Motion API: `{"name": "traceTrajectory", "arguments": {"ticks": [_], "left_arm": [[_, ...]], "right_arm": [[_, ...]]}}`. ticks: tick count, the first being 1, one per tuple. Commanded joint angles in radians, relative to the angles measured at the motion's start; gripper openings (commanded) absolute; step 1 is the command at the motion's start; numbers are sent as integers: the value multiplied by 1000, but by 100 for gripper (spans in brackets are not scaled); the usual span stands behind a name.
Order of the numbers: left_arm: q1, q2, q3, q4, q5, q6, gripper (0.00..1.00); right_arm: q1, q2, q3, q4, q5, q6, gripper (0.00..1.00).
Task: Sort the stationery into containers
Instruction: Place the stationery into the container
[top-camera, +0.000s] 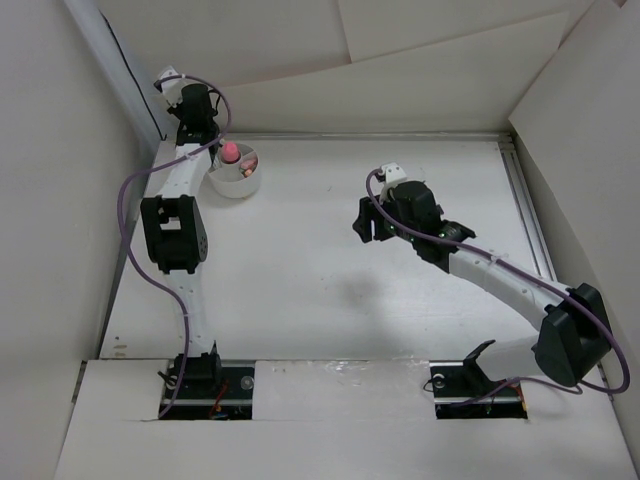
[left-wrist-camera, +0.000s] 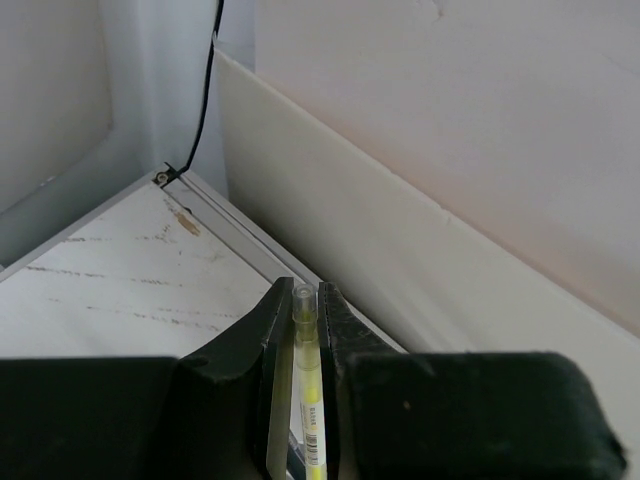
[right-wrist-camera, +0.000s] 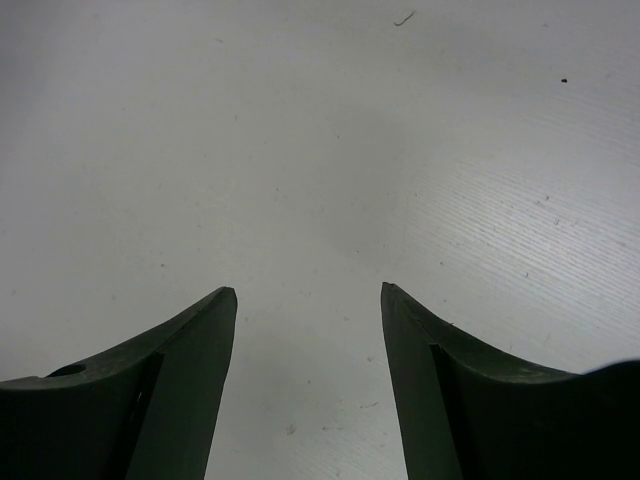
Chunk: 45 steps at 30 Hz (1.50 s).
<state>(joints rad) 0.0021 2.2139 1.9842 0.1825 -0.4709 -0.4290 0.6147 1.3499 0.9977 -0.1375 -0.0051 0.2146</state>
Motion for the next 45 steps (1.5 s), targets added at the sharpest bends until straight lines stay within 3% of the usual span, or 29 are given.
{"name": "traceTrajectory", "arguments": {"ticks": [1, 17, 21, 25, 28, 30, 37, 39, 42, 43, 45], "left_arm": [[4, -10, 18, 43, -23, 38, 0], [-25, 0, -100, 133, -3, 59, 0], [-34, -20, -142, 156, -3, 68, 9], [-34, -29, -151, 156, -3, 59, 24], [-34, -49, -151, 156, -3, 59, 36], [-34, -60, -160, 156, -3, 59, 53], [-34, -179, -174, 170, 57, 36, 58], [-34, -216, -214, 195, 101, 6, 58], [-34, -296, -284, 235, 176, -39, 56], [-34, -316, -303, 267, 202, -75, 55], [-34, -368, -341, 296, 273, -117, 53]], "right_arm": [[-6, -14, 1, 70, -12, 5, 66], [-15, -32, -8, 79, -12, 5, 66], [-24, -32, -8, 79, -12, 5, 66], [-24, -32, -8, 79, -12, 5, 75], [-33, -32, -8, 79, -12, 5, 79], [-33, -32, -8, 79, -12, 14, 82], [-78, -23, -8, 79, 80, 100, 82], [-119, -14, -19, 79, 135, 127, 76], [-193, 14, -28, 79, 241, 180, 58], [-217, 44, -28, 58, 263, 215, 39], [-297, 84, -28, 58, 274, 224, 20]]}}
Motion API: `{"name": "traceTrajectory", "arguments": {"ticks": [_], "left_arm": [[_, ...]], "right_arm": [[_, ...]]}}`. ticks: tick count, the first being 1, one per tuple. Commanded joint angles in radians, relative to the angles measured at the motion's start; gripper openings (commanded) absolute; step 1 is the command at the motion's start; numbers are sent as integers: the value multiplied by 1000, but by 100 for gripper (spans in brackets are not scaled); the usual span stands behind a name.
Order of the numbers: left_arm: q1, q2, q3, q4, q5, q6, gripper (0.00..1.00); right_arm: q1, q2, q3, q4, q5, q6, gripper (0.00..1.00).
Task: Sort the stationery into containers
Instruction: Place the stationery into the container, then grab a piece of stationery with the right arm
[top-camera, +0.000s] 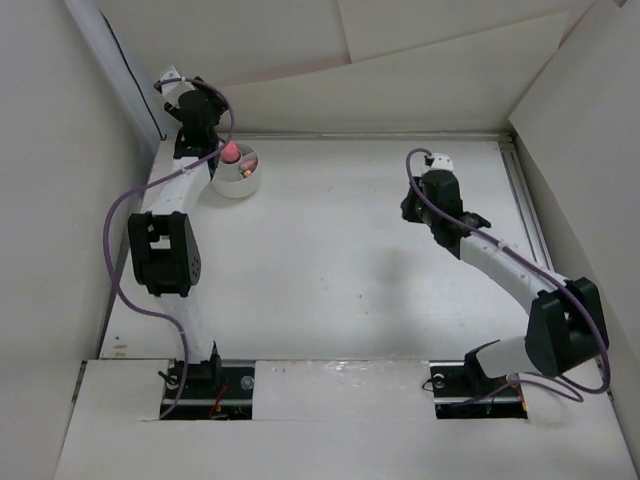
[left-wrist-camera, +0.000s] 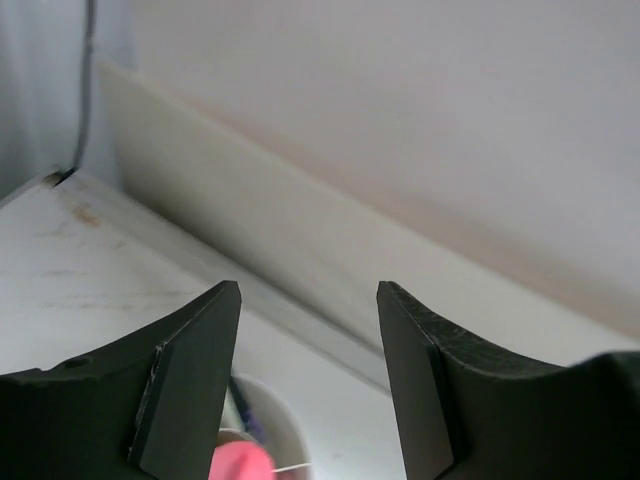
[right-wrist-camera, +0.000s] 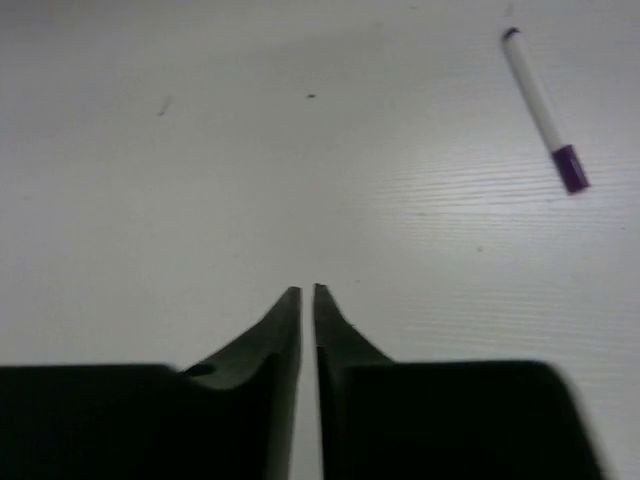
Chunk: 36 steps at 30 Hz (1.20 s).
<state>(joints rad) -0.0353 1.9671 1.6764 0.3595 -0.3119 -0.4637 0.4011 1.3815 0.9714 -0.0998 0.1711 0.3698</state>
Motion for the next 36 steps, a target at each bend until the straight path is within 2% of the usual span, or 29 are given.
{"name": "traceTrajectory", "arguments": {"ticks": [1, 4, 6, 8, 10, 12, 15, 18, 23, 28, 32, 36], "left_arm": [[-9, -138, -76, 146, 129, -98, 53], [-38, -210, -182, 224, 175, -160, 53], [-55, -250, -237, 263, 220, -210, 53], [-87, -269, -315, 315, 246, -240, 53], [-121, -287, -371, 367, 286, -283, 53], [-132, -301, -440, 419, 296, -317, 53], [-144, -312, -518, 510, 347, -394, 53], [-153, -312, -553, 562, 404, -432, 53], [-187, -303, -578, 575, 401, -395, 53], [-207, -333, -607, 596, 401, -395, 53], [-248, -353, -586, 573, 401, -345, 53], [-313, -353, -564, 539, 401, -296, 53]], "right_arm": [[-109, 94, -2, 20, 97, 80, 8], [-209, 168, 33, 20, 53, 80, 8], [-252, 247, 64, -3, 36, 80, 34], [-324, 328, 129, -30, -45, 80, 59], [-376, 373, 168, -55, -125, 43, 70], [-386, 416, 225, -92, -125, 34, 76], [-424, 445, 257, -101, -123, 12, 77], [-450, 487, 331, -149, -195, -29, 77], [-450, 602, 447, -277, -190, -97, 71], [-438, 648, 493, -307, -169, -120, 66], [-417, 711, 591, -380, -130, -141, 59], [-397, 754, 654, -426, -91, -152, 45]]}}
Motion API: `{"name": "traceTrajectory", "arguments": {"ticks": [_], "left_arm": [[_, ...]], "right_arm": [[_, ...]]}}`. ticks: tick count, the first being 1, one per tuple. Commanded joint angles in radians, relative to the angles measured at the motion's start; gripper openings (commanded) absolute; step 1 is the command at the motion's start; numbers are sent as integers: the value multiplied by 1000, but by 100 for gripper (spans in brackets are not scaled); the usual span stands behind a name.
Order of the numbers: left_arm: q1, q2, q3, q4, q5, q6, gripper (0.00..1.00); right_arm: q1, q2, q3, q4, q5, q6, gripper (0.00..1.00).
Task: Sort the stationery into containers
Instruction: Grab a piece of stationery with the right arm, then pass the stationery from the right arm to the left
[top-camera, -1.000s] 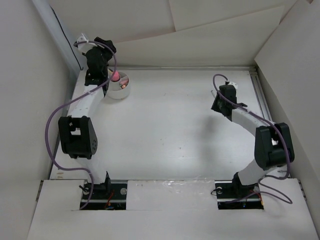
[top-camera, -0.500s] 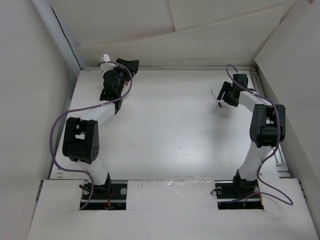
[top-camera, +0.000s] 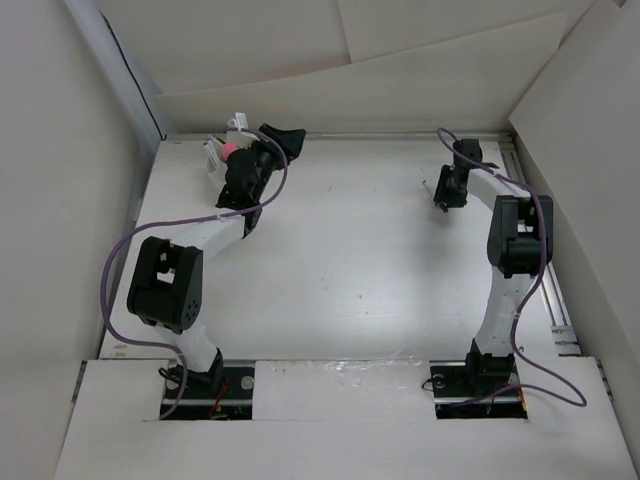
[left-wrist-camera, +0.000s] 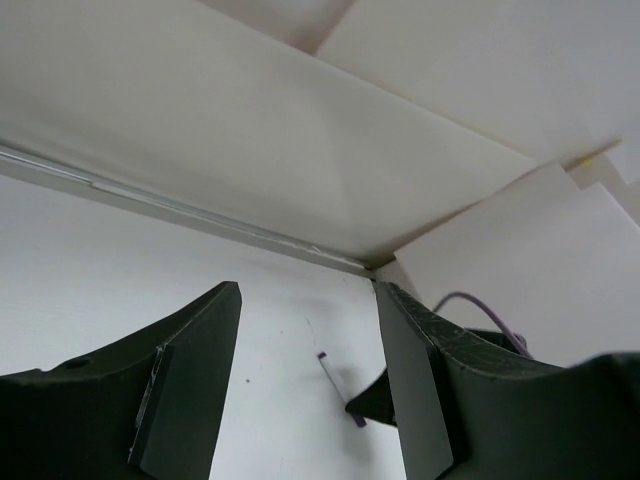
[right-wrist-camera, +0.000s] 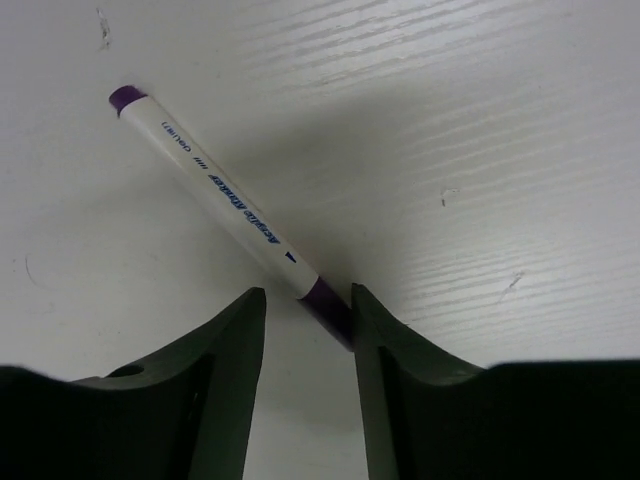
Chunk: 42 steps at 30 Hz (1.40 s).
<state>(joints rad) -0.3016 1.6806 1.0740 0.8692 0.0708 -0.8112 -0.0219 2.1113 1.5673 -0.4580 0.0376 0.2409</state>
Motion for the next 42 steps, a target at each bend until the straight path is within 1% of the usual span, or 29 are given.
{"name": "traceTrajectory", "arguments": {"ticks": [1, 3, 4, 6, 7, 10, 11, 13, 17, 19, 22, 24, 25, 26, 29, 30, 31, 32, 35, 37, 42], "left_arm": [[-60, -67, 38, 30, 18, 63, 53], [-94, -67, 15, 39, 18, 63, 53], [-105, -67, 6, 51, 18, 63, 53], [-116, -47, -3, 51, 18, 52, 54], [-116, -36, -3, 51, 35, 31, 54], [-116, 7, -3, 51, 89, 9, 54], [-116, 7, -3, 39, 89, 9, 54], [-137, 18, -14, 27, 98, 9, 54], [-148, 18, -25, -30, 118, 20, 54], [-148, 18, -34, -41, 144, 20, 54], [-148, 18, -34, -64, 153, 10, 54], [-148, 18, -34, -100, 188, 24, 54], [-148, 18, -25, -120, 198, 24, 54], [-148, 8, -25, -142, 216, 35, 54], [-148, -31, -25, -226, 240, 75, 54], [-148, -45, -25, -254, 250, 89, 54], [-148, -61, -25, -312, 250, 101, 54], [-148, -77, -40, -331, 250, 110, 54], [-148, -165, -111, -354, 239, 110, 56], [-148, -215, -138, -363, 239, 101, 59], [-148, -298, -190, -461, 184, 110, 59]], "right_arm": [[27, 35, 59, -82, 42, -23, 43], [46, 35, 59, -82, 73, -32, 40], [46, 35, 59, -94, 73, -32, 36], [46, 35, 40, -85, 82, -32, 32], [46, 26, 31, -85, 82, -32, 26], [56, 35, 31, -85, 82, -32, 15], [56, 44, 31, -94, 94, -32, 6], [65, 44, 14, -94, 107, -32, 0], [97, -37, -74, -42, 163, -3, 0], [109, -135, -108, -7, 163, -3, 0], [119, -281, -174, 47, 93, -3, 0], [146, -347, -219, 71, 30, -3, 0], [157, -409, -237, 103, -5, -3, 0], [169, -437, -254, 123, -78, -3, 0], [243, -516, -329, 215, -226, -3, 0], [285, -530, -364, 243, -334, -3, 0], [309, -551, -378, 267, -367, -3, 0], [336, -551, -378, 284, -376, 6, 0], [440, -560, -397, 274, -338, 6, 0], [503, -582, -407, 274, -317, 6, 0], [556, -639, -434, 317, -306, 6, 0]]}}
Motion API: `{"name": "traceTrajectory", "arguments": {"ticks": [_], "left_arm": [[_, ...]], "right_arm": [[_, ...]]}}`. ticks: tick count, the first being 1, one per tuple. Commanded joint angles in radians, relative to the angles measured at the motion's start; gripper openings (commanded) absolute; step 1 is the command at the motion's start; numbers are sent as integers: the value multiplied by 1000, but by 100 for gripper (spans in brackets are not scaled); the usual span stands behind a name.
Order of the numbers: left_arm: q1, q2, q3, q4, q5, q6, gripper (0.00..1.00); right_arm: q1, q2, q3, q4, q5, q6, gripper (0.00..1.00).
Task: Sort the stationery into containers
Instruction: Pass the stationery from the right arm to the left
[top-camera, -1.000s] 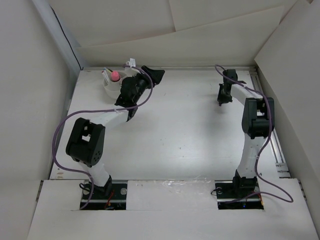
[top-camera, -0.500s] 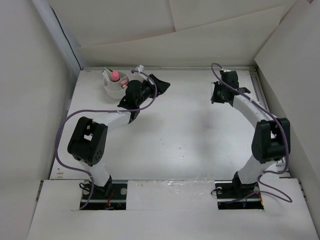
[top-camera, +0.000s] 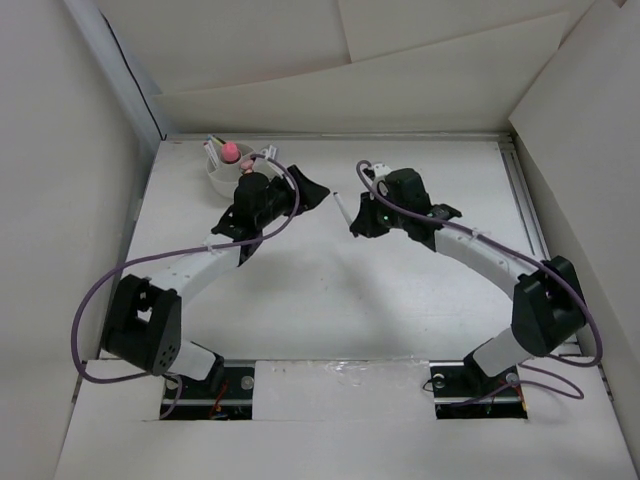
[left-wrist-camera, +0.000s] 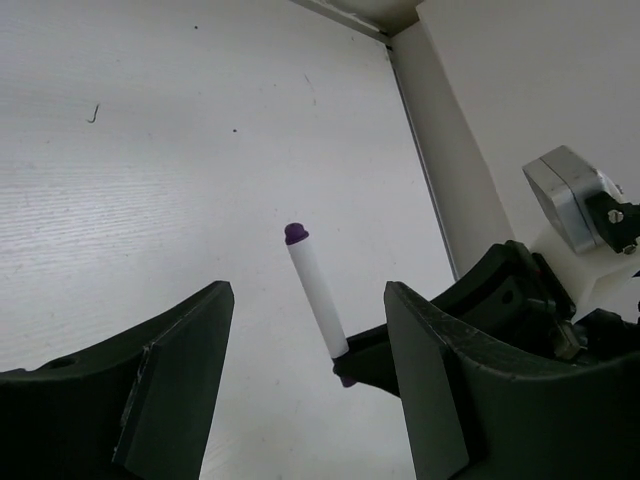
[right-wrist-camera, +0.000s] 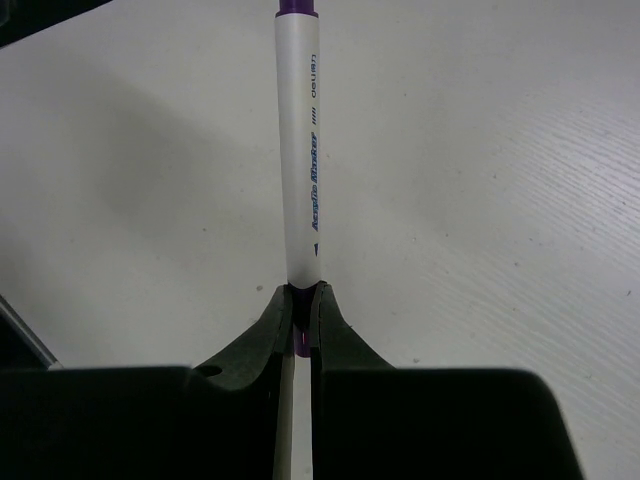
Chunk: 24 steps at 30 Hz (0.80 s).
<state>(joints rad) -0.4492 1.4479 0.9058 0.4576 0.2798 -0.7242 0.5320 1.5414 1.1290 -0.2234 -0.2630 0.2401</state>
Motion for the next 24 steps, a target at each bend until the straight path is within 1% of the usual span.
{"name": "traceTrajectory", "arguments": {"ticks": [1, 2, 3, 5, 10, 16, 22, 24], "left_arm": [[0, -78, -31, -63, -40, 23, 59], [0, -87, -31, -77, -65, 32, 60], [0, -87, -19, -115, -65, 32, 60], [0, -87, -9, -141, -74, 42, 60], [0, -87, -18, -160, -96, 31, 60], [0, -32, -28, -82, -30, 3, 61], [0, -11, -44, -59, -42, 3, 61], [0, -11, -44, -48, -51, 3, 57]], "right_arm": [[14, -79, -6, 93, -5, 7, 0], [29, -79, -6, 102, -18, 7, 0], [40, -92, -26, 116, -18, 7, 0], [63, -92, -35, 139, -9, 7, 0], [100, -58, -35, 139, 5, 7, 0], [120, -49, -26, 139, 5, -2, 0], [131, -49, -26, 139, -4, -2, 0], [131, -49, -26, 139, -4, -12, 0]]}}
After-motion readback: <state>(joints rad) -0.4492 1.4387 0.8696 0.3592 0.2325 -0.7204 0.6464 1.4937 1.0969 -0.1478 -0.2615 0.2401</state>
